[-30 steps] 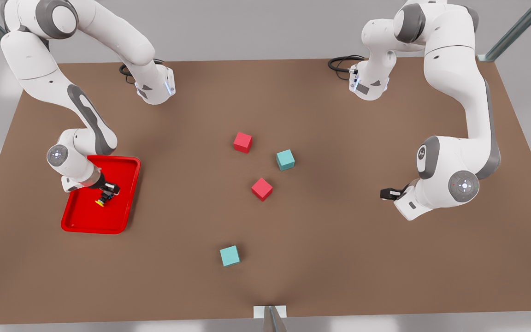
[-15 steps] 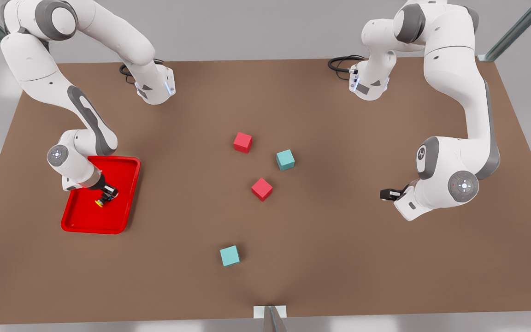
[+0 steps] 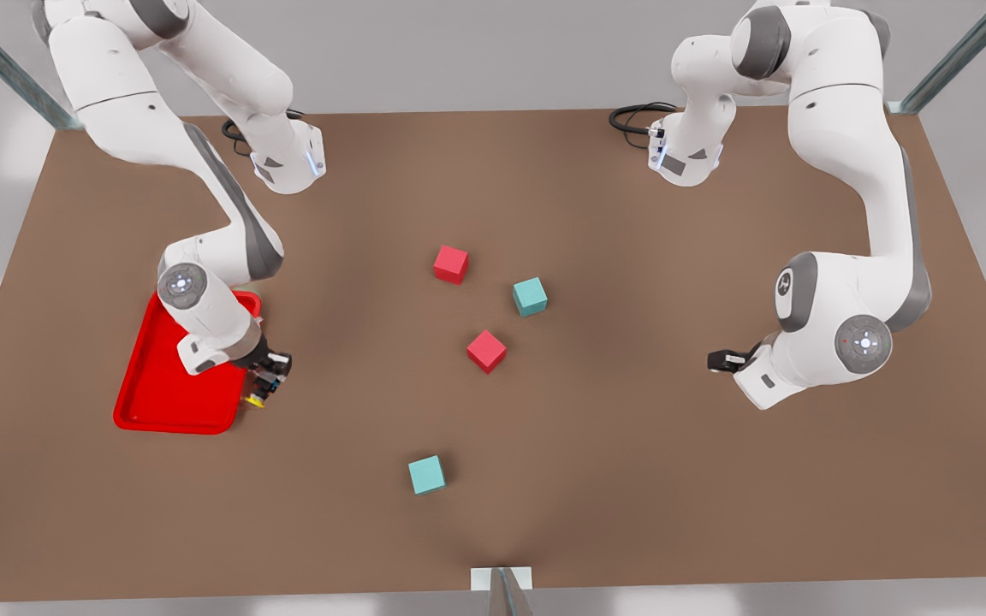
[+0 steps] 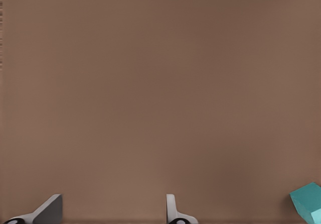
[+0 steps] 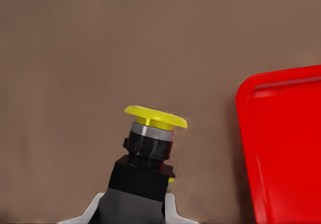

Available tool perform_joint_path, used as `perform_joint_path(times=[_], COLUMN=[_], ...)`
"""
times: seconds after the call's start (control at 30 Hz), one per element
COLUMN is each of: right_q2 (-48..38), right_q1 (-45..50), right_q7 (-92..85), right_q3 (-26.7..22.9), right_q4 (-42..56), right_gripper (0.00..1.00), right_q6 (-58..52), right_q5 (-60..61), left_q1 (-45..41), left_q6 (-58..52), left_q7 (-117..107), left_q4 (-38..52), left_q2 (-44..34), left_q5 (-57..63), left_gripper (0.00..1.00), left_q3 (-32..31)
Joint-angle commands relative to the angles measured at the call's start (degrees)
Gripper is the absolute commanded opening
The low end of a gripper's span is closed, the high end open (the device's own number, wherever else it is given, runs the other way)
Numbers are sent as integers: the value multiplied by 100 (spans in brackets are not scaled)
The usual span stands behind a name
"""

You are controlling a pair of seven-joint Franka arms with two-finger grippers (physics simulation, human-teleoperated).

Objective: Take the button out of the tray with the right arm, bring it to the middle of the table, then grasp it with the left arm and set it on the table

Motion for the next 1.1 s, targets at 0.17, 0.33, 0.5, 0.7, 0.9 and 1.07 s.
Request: perform_joint_path(times=[0.17,0.33,0.5,0.7,0.9,1.07], right_q2=[1023,1830,3132,3958,4038,2685], right_q1=[3722,5692,6316,6650,6642,4542], right_q7=[3440,4214,4214,4653,5822,3618], right_q3=[-1974,-2995,-3812,-3847,-3821,-2951], right_q4=[2438,4072,6024,7079,7123,6219], right_gripper=[47,47,48,53,100,100], right_q6=[-1960,-2522,-2803,-2170,-1810,-3427], right_q5=[1301,2198,2260,2269,2269,2172], left_q1=[10,10,27,54,80,1], left_q6=[-18,-44,-36,-18,-18,17], left_q7=[-5,-5,-5,-5,-5,-5], left_q4=[3,3,11,11,20,90], left_q2=[-21,-65,-65,-65,-82,-65], left_q5=[7,7,7,33,59,42], left_gripper=[100,100,100,100,100,100], left_q3=[8,8,8,8,17,8])
